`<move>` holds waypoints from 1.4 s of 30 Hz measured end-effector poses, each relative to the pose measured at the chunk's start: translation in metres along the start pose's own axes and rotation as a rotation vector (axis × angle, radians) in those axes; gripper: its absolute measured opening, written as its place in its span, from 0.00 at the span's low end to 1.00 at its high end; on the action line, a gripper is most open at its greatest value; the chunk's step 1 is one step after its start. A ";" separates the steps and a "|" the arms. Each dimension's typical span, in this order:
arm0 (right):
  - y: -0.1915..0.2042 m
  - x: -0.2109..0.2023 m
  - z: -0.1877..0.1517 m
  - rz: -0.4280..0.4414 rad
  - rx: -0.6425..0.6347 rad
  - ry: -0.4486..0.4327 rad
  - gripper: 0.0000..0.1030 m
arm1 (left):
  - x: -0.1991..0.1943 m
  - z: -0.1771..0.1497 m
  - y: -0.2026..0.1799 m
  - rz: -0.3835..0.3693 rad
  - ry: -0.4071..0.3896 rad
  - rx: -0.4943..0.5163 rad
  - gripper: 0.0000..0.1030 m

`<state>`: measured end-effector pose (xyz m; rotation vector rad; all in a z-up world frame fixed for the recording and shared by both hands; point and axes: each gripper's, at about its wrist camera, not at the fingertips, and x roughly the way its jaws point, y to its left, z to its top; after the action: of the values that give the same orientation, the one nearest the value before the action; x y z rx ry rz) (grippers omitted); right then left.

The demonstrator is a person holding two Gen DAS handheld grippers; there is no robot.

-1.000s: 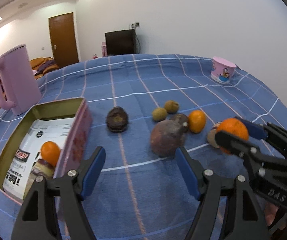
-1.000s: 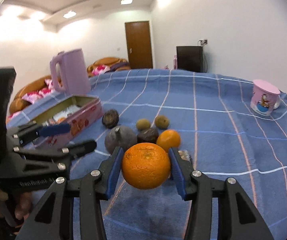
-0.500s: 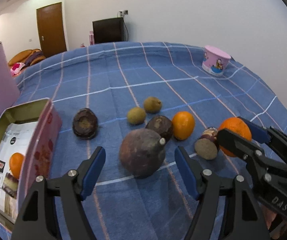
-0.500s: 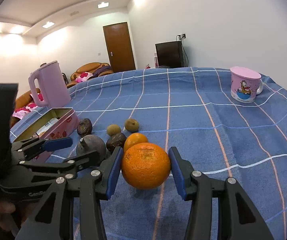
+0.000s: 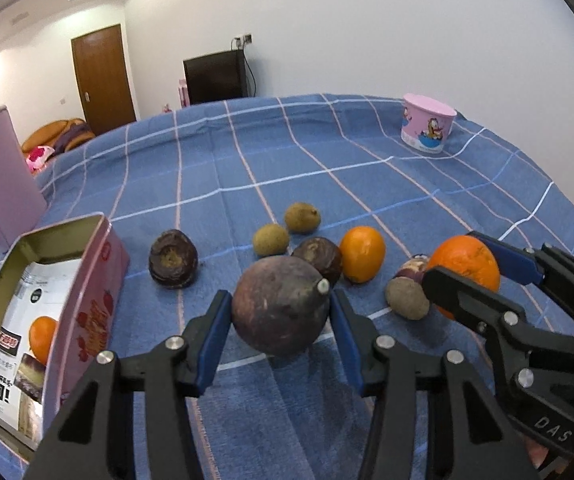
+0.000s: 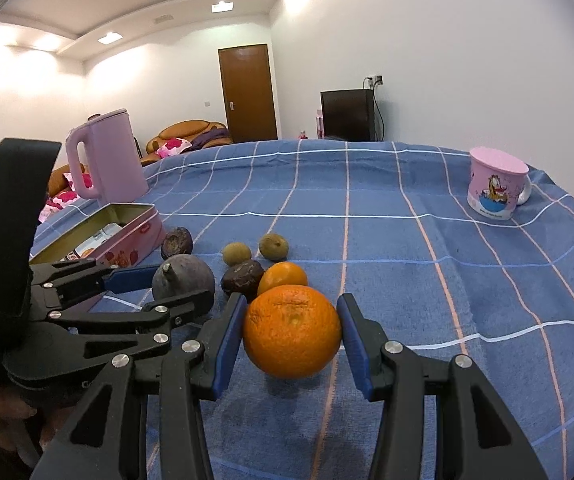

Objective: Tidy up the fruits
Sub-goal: 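Lift the purple fruit in the left tool while the right tool lifts the orange toward the tin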

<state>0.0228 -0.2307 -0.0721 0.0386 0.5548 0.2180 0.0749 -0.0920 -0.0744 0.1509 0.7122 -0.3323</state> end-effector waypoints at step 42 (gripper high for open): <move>0.010 -0.023 -0.005 0.015 -0.057 -0.134 0.48 | -0.036 -0.007 0.015 0.031 -0.196 -0.069 0.50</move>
<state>-0.0011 -0.2257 -0.0637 0.0016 0.4151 0.2442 0.0498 -0.0675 -0.0555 0.0630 0.5259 -0.2878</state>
